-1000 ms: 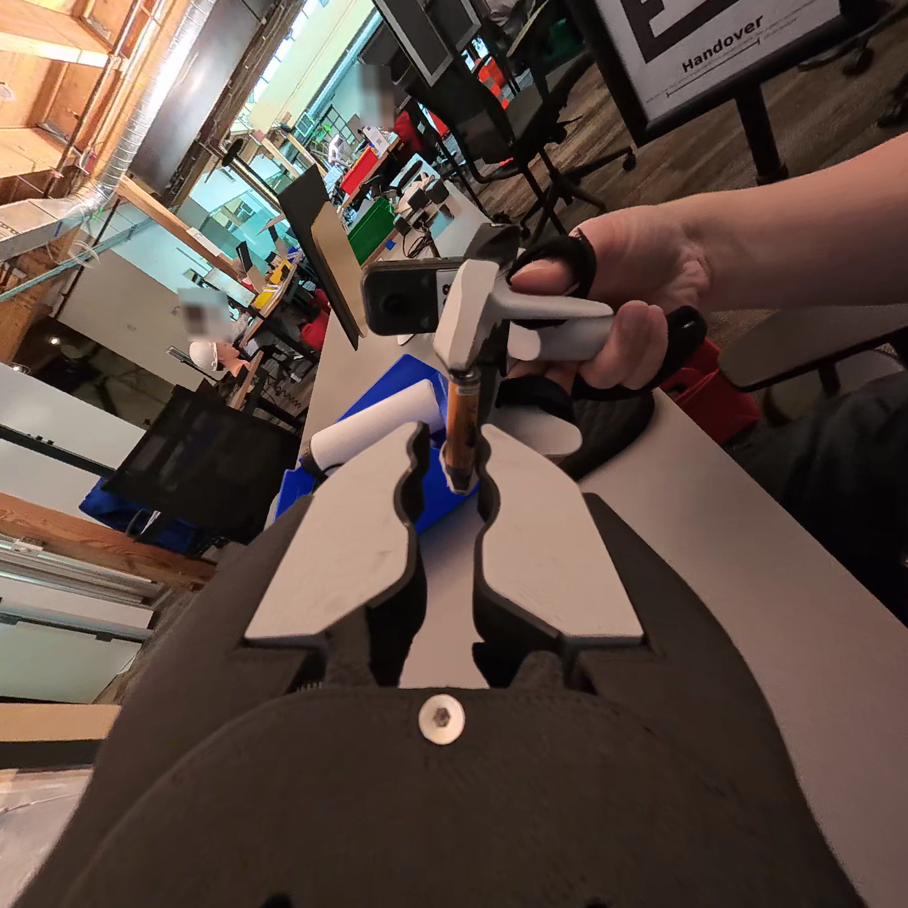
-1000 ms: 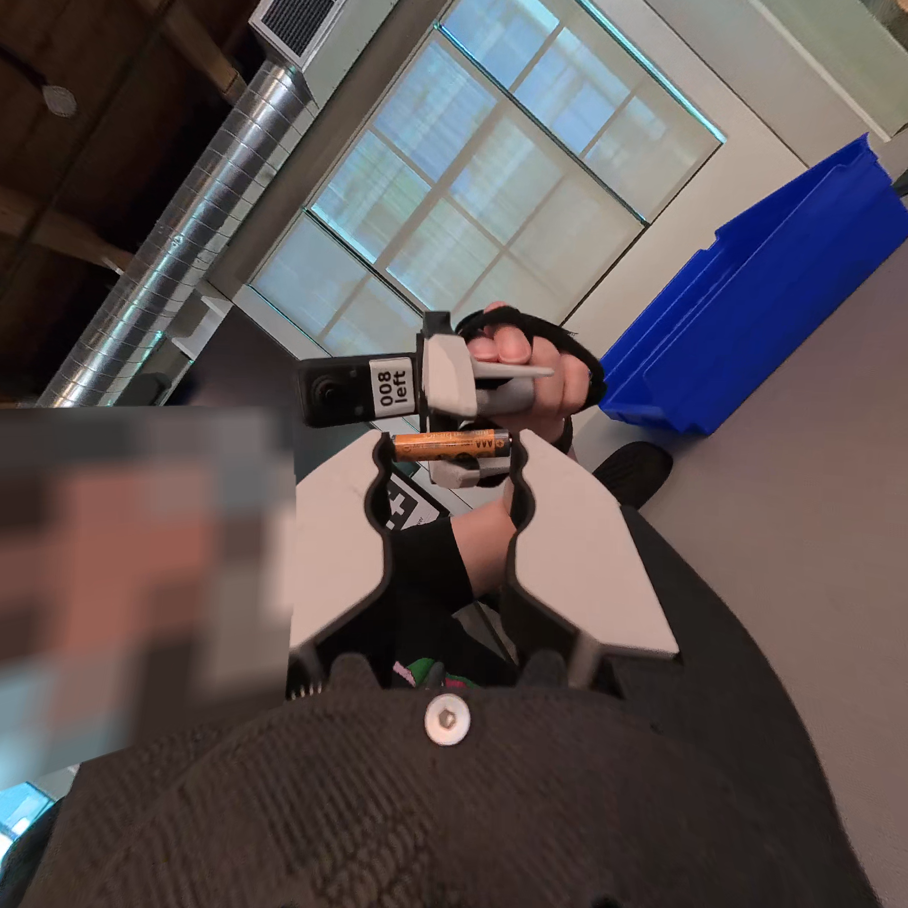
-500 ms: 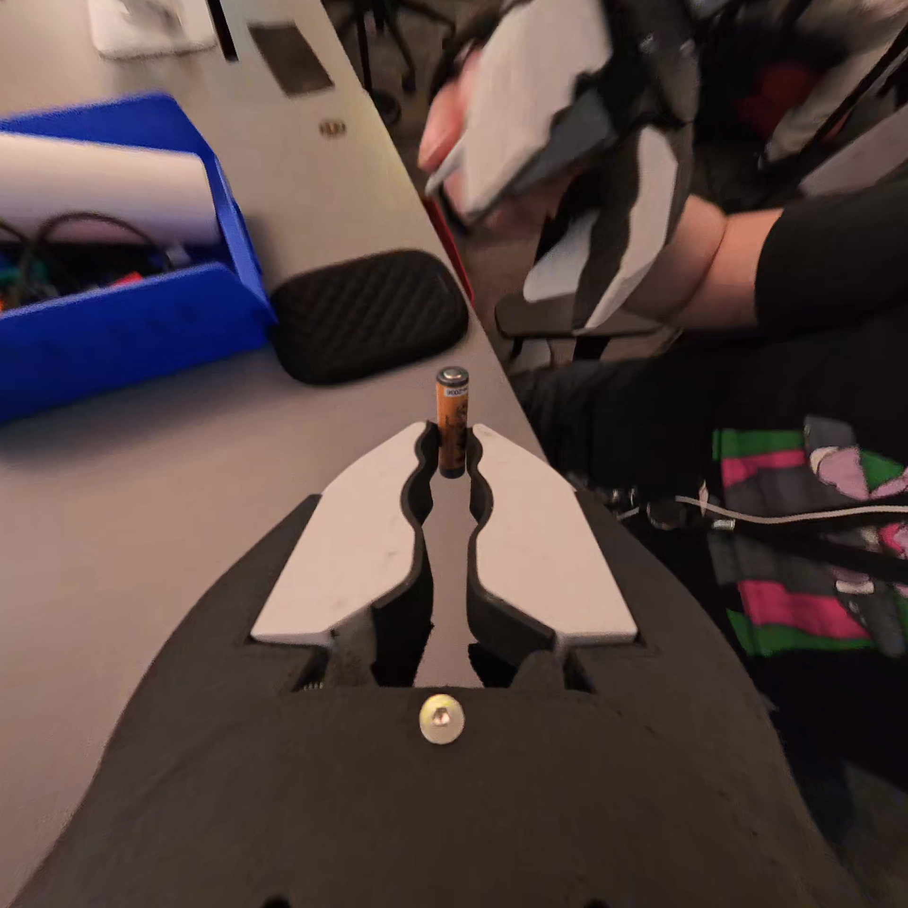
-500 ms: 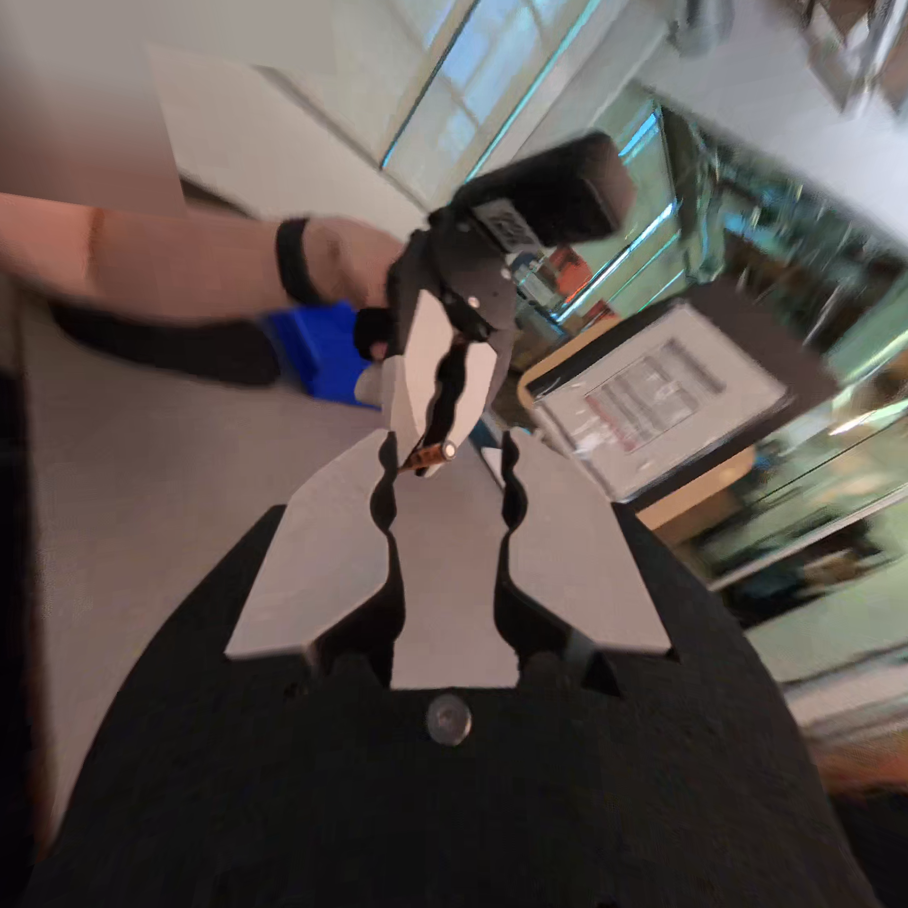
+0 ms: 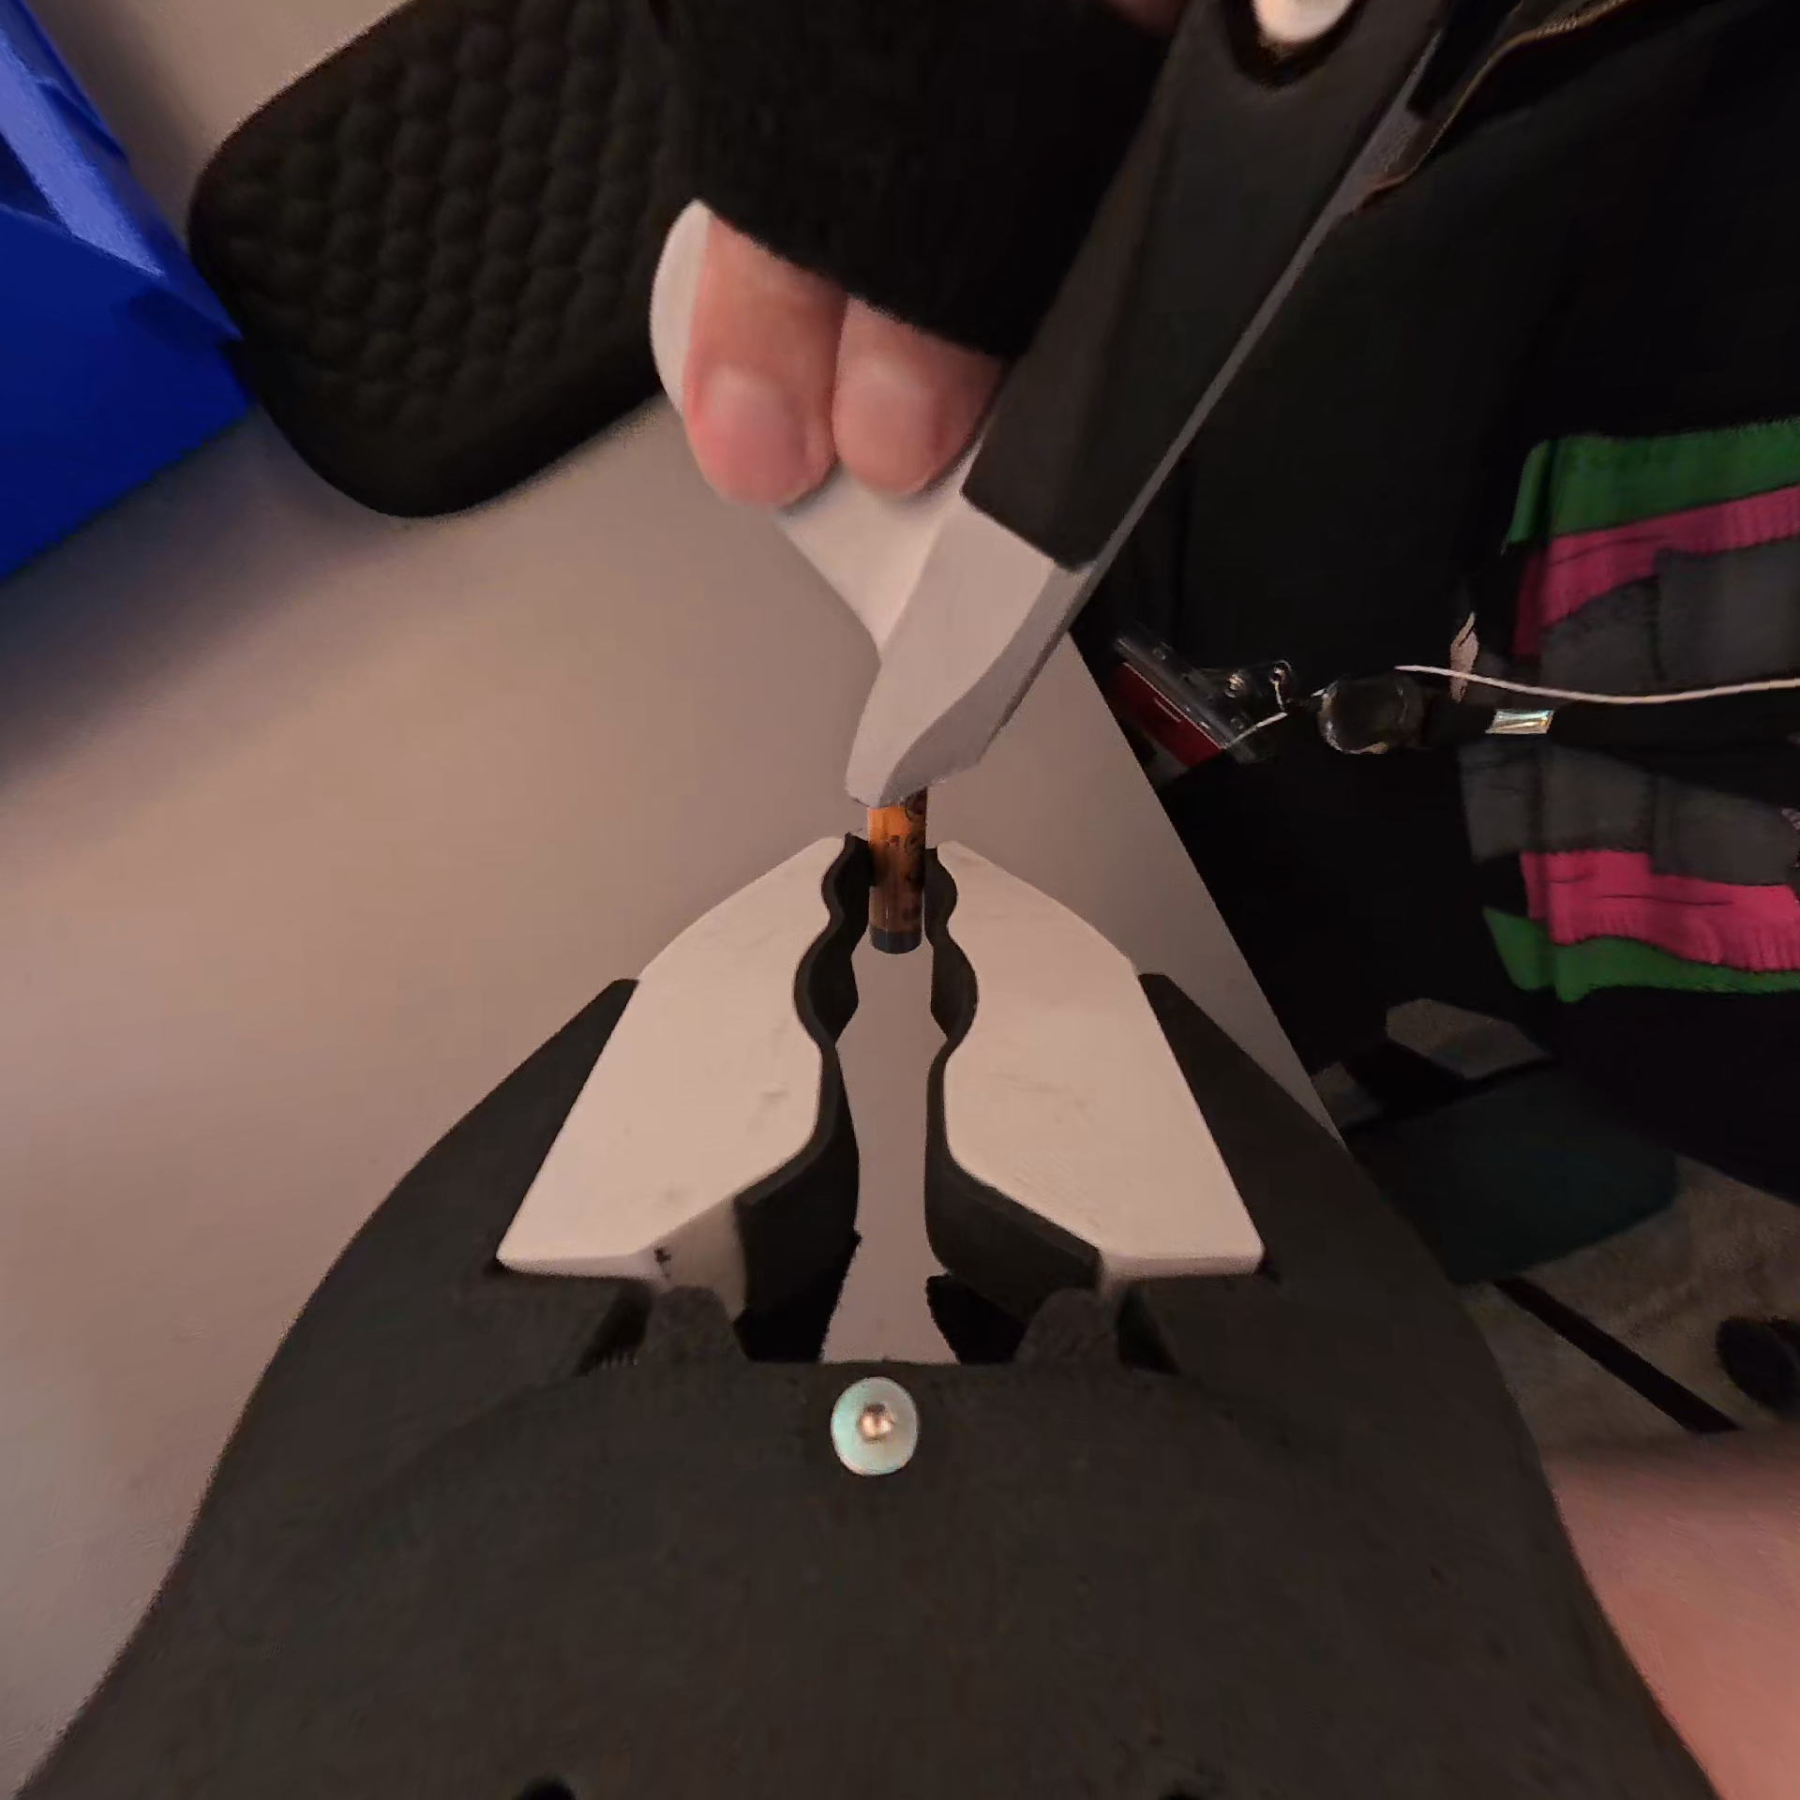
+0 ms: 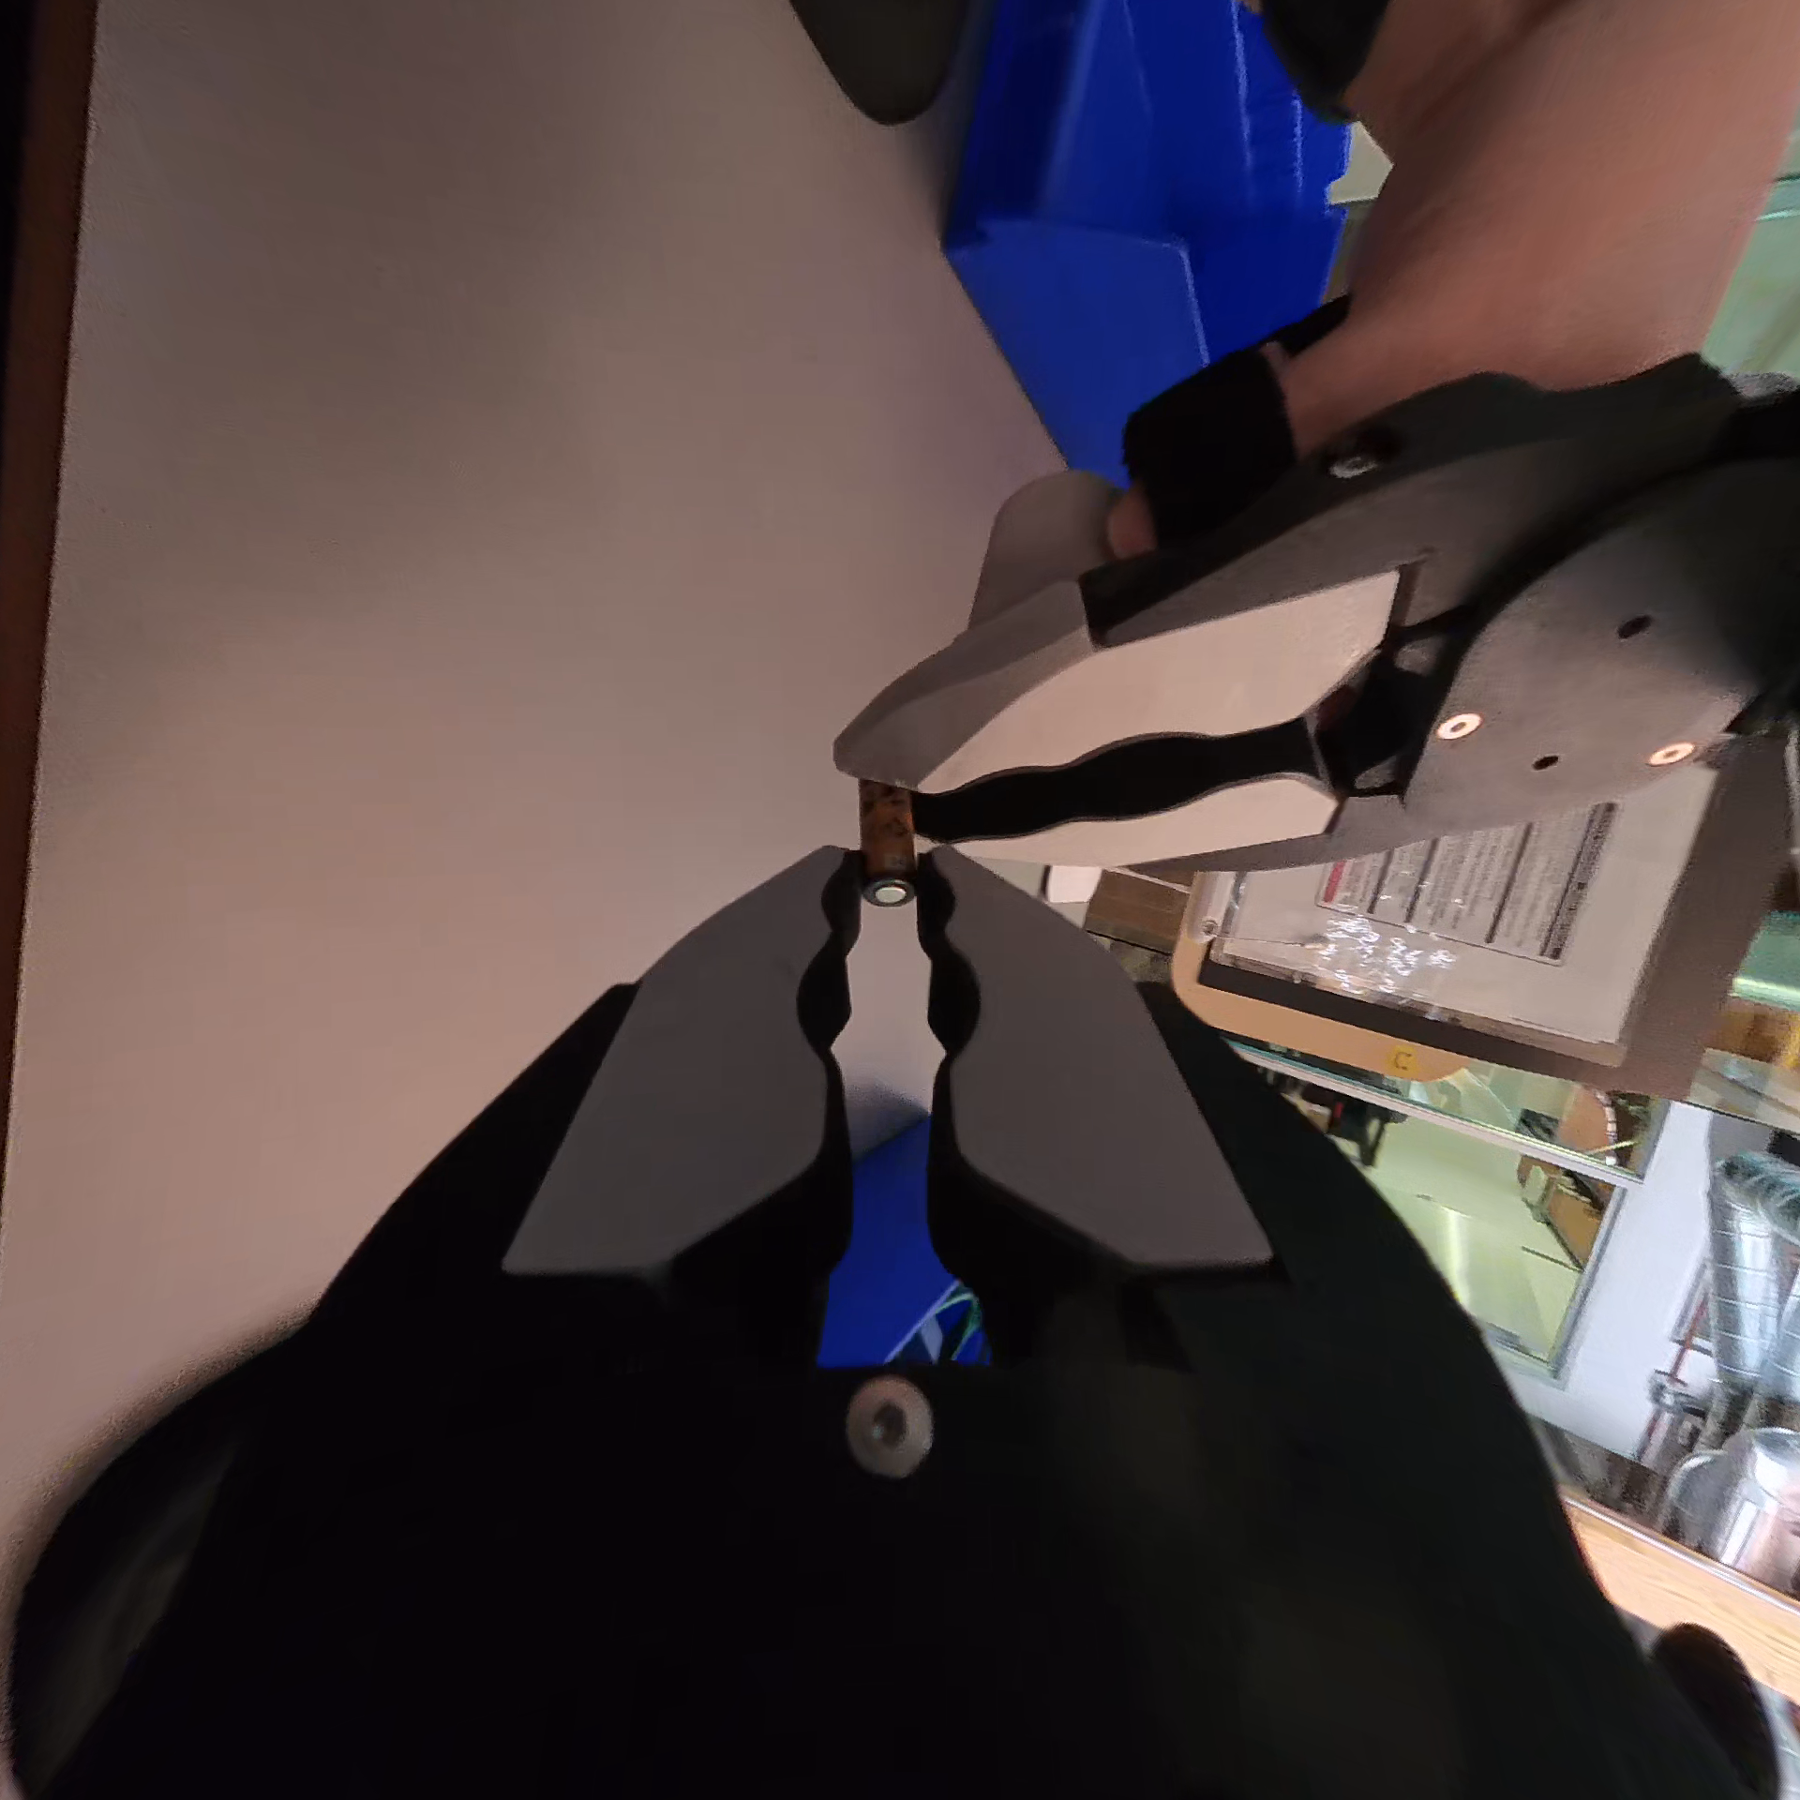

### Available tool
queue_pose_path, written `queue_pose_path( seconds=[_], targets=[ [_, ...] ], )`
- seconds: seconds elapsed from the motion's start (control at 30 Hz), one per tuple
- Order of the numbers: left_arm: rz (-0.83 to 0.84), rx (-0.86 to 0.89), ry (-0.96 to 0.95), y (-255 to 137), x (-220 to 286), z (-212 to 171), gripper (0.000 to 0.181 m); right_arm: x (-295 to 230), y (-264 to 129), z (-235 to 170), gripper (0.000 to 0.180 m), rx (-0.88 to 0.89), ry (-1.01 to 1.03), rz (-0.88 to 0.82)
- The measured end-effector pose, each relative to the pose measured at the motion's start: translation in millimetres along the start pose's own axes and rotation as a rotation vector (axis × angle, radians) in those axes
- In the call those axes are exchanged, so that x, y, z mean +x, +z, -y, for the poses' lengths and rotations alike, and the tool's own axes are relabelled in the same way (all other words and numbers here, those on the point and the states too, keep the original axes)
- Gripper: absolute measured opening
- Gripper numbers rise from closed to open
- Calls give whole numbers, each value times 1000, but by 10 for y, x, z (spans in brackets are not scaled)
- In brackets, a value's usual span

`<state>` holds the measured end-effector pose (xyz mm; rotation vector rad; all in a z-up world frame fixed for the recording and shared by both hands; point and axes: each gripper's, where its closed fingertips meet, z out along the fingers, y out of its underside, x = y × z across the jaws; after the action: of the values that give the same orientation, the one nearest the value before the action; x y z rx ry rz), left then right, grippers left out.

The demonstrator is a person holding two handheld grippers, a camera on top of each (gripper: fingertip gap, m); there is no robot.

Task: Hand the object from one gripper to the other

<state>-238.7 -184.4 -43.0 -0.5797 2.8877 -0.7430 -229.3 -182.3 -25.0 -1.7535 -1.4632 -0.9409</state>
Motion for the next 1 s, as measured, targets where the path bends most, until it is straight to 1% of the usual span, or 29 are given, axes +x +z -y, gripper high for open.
queue_pose_path(
  seconds=[0.07, 0.1, 0.17, 0.2, 0.27, 0.3, 0.33, 0.37, 0.4, 0.43, 0.47, 0.53, 0.6, 0.67, 0.77, 0.83, 0.9, 0.93, 1.0],
  targets=[
    [-1, 3, -16, -7, -27, 3, 10, 9, 8, -30, 12, -10, 44, -4],
    [28, 28, -34, -40, -94, 30, 10, 52, 13, -90, 12, -34, 67, -39],
    [127, 154, -88, -199, -309, 163, 13, 203, -11, -275, 12, -86, 132, -160],
    [181, 250, -107, -328, -428, 260, 23, 329, -51, -386, 12, -102, 200, -258],
    [317, 498, -133, -677, -679, 482, 35, 581, -193, -621, 12, -95, 391, -481],
    [371, 633, -149, -859, -760, 574, 44, 702, -305, -737, 12, -70, 502, -617],
    [408, 768, -169, -1029, -806, 643, 47, 790, -433, -830, 12, -21, 609, -749],
    [430, 901, -189, -1182, -825, 691, 48, 840, -547, -894, 12, 46, 711, -848],
    [427, 1028, -201, -1312, -814, 733, 46, 867, -636, -947, 11, 121, 825, -922],
    [409, 1134, -213, -1414, -794, 772, 40, 878, -691, -970, 11, 210, 938, -969],
    [378, 1199, -232, -1458, -778, 803, 36, 881, -713, -966, 11, 302, 1033, -993],
    [277, 1223, -250, -1386, -708, 876, 30, 881, -703, -893, 11, 437, 1126, -1011],
    [179, 1217, -242, -1273, -607, 959, 37, 892, -715, -776, 11, 527, 1139, -1048],
    [109, 1233, -222, -1210, -509, 1028, 41, 914, -737, -630, 11, 612, 1132, -1057],
    [28, 1220, -200, -1117, -392, 1087, 38, 952, -734, -468, 11, 707, 1151, -1022],
    [-7, 1217, -190, -1080, -338, 1116, 33, 968, -738, -407, 11, 721, 1131, -1022],
    [3, 1212, -181, -1043, -331, 1129, 19, 975, -751, -366, 11, 702, 1082, -1042],
    [29, 1220, -170, -1035, -337, 1133, 11, 973, -725, -377, 11, 662, 1061, -1052],
    [114, 1229, -134, -1018, -350, 1146, 10, 956, -621, -343, 13, 598, 975, -1023]
  ],
)
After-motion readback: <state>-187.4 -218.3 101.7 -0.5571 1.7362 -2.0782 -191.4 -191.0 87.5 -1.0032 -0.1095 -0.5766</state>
